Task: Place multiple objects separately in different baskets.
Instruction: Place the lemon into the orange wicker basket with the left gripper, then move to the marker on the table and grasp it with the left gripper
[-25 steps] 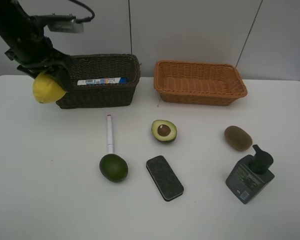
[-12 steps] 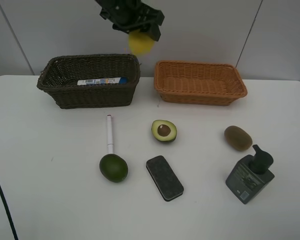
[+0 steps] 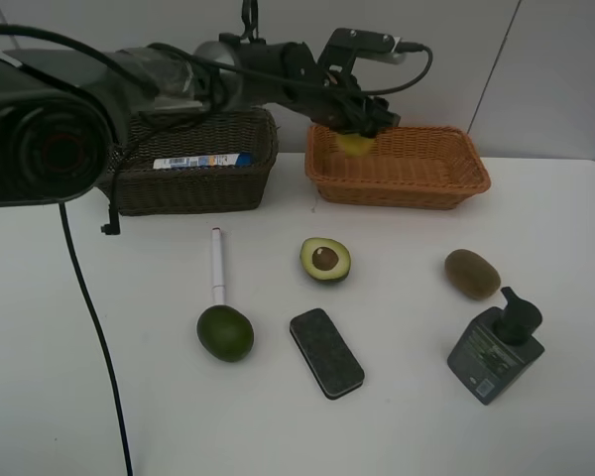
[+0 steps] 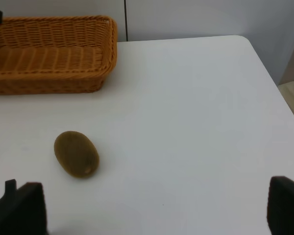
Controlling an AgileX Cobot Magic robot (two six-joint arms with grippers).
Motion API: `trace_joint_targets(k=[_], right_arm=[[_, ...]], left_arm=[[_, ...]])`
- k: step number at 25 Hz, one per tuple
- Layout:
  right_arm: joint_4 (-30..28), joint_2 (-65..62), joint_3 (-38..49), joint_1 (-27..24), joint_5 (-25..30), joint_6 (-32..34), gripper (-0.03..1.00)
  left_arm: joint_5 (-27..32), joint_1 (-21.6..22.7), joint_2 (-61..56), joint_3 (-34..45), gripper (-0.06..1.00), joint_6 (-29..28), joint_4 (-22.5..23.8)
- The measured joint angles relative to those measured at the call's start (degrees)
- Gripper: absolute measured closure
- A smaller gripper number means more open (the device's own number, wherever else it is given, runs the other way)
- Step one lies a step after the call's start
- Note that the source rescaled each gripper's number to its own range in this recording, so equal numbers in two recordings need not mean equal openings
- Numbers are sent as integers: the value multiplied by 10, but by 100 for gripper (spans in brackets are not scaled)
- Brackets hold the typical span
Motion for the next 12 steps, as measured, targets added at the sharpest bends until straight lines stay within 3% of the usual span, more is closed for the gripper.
trace_joint_targets(k=[2,7,12], right_arm=[[0,0,0,0,0,0,-1],[0,0,0,0,0,0,-1],[0,0,0,0,0,0,-1]], left_arm=[[1,0,1,-3,-2,-1,0],[37,2,-23,-7,-5,-1,3],[196,2,-100,-7,-5,-40,5]])
